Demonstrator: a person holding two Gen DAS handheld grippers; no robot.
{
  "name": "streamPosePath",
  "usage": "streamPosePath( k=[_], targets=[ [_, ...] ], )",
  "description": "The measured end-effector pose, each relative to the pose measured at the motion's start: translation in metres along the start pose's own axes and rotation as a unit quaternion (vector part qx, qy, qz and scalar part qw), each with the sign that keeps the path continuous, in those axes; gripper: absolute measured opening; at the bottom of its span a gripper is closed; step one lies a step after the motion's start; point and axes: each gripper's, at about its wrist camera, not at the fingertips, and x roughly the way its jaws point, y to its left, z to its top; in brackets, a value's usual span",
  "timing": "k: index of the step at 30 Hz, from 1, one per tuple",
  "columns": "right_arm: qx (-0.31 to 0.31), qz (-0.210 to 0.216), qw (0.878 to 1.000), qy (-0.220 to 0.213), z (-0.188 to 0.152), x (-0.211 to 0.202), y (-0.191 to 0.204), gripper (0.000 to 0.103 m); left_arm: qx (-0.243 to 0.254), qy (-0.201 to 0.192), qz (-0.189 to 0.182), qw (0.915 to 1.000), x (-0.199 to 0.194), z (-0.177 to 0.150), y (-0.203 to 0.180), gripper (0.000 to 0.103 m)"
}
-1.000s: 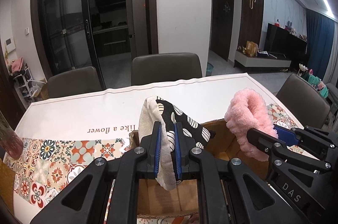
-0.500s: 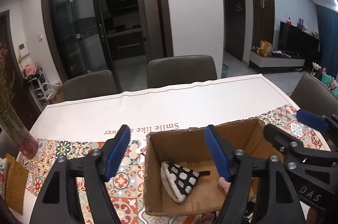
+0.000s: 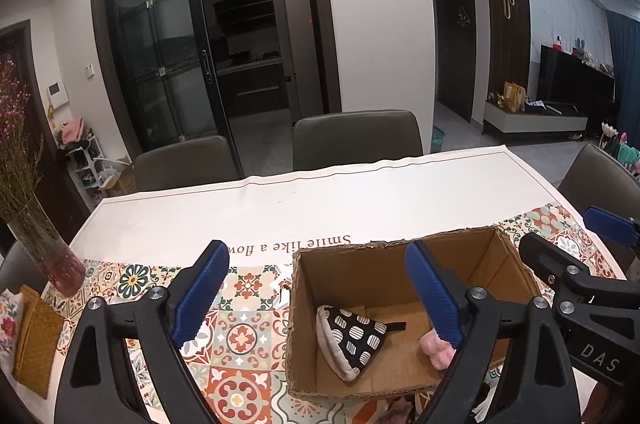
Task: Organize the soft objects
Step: 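Open both tools to drop the pouch and headband into the box, then move both tools back toward the remaining pile beside the box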
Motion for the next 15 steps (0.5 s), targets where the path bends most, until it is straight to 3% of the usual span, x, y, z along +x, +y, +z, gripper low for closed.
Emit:
streamPosePath(
  k=[8, 15],
  targets=[
    [0.008, 0.006, 1.000, -0.005, -0.007, -0.017, -0.002, 0.082, -0.012, 0.000, 0.002, 0.9999, -0.018, -0.004, 0.000, 0.097],
    [-0.004, -0.014, 1.000, -0.021, -0.016, -0.036, -0.001, 0.082, -0.002, -0.012, 0.016, 0.9998, -0.035, -0.013, -0.004, 0.101]
  ],
)
